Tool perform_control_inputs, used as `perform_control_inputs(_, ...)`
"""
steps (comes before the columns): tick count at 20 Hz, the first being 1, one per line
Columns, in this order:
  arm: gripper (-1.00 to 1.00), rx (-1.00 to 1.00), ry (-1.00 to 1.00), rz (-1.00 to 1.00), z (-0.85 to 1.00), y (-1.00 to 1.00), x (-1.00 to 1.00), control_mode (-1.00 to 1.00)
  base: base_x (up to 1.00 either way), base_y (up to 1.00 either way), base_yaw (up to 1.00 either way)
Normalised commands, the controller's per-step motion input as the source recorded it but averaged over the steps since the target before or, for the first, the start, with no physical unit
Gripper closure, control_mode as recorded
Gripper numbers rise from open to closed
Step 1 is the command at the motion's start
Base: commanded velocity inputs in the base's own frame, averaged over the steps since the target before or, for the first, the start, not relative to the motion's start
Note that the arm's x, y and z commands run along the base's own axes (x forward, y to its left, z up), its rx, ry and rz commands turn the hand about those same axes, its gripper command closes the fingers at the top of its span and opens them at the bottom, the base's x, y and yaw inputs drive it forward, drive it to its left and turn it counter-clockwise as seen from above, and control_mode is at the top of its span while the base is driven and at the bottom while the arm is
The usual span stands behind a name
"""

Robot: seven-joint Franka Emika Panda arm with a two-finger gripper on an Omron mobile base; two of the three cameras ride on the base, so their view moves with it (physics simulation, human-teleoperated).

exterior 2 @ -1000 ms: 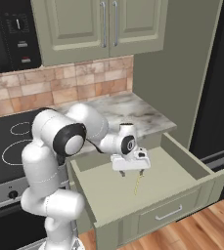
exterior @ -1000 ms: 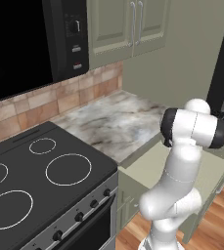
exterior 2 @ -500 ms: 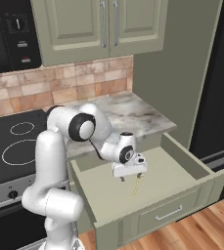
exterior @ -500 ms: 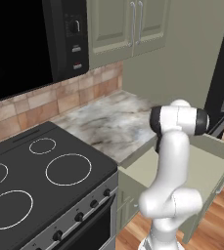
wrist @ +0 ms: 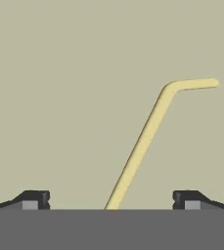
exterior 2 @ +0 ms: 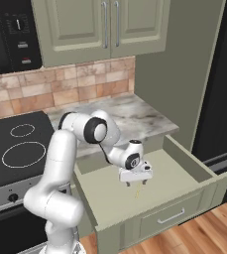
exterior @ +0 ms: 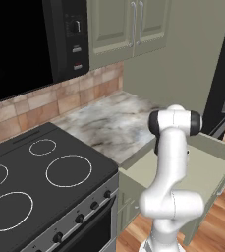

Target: Take a straw from the drawer in front and place it inside the glass cup on the dining counter.

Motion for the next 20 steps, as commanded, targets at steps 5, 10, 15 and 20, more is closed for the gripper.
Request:
perform_control_inputs(5,-1.00,-0.01,0.00,-0.15,-0.14,-0.04,0.26,-1.00,0.00,0.00,0.00)
perform_control_inputs(10,-1.00,0.00,0.00,-0.09,-0.28,0.00,0.07,-1.00,0.00,0.00,0.00)
perform_control_inputs(15,-1.00,0.00,0.00,-0.08,-0.35,-0.04,0.01,-1.00,0.00,0.00,0.00)
perform_control_inputs(20,-1.00,-0.03,0.00,-0.05,-0.27,-0.14,0.00,-1.00,0.00,0.00,0.00)
